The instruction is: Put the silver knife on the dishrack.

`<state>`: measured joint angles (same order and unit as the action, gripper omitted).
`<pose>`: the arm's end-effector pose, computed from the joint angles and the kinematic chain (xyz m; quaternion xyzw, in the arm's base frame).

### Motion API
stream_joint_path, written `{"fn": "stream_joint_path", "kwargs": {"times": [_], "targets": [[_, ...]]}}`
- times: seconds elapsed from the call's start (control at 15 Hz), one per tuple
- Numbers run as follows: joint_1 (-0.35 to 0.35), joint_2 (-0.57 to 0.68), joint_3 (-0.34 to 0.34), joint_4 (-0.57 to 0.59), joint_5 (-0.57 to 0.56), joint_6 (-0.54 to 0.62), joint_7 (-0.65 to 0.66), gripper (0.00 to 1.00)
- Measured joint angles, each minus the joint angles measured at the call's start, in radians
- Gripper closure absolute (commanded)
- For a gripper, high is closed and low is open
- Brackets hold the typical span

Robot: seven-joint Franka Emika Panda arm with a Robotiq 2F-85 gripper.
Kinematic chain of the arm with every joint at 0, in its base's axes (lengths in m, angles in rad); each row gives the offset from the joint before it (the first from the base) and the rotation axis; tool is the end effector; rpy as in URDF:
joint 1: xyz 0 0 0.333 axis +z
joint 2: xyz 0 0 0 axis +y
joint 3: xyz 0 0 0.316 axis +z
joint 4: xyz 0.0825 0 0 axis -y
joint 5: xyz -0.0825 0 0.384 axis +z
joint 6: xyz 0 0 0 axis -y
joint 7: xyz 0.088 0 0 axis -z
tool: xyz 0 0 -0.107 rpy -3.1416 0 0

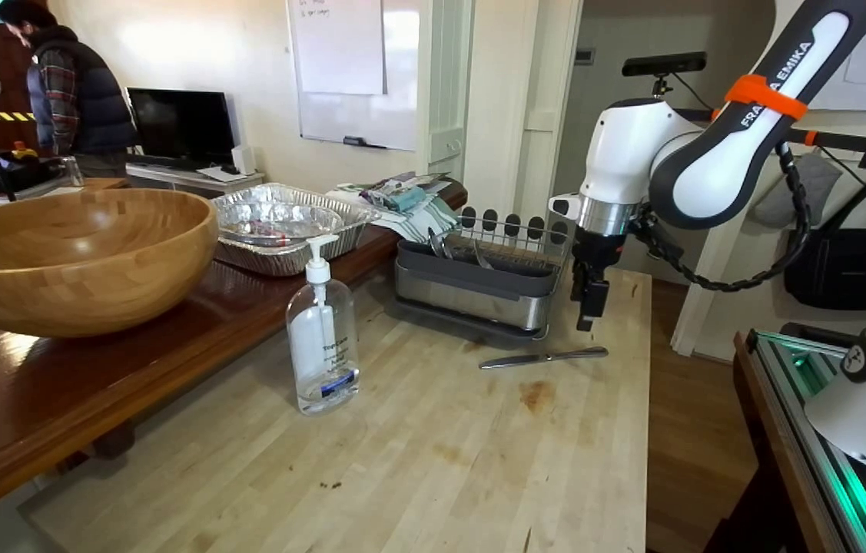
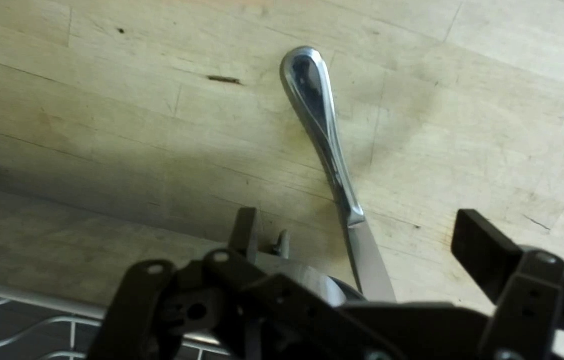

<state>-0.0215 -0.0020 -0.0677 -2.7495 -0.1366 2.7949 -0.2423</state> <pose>0.3970 -0.0292 0.2234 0.9896 0.1397 0.0193 0.0282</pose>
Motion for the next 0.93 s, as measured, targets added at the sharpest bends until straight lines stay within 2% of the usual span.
{"fn": "stream_joint_path", "kwargs": {"times": [0.93], "targets": [[-0.005, 0.205, 0.058, 0.012, 0.005, 0.209, -0.058, 0.00]]}}
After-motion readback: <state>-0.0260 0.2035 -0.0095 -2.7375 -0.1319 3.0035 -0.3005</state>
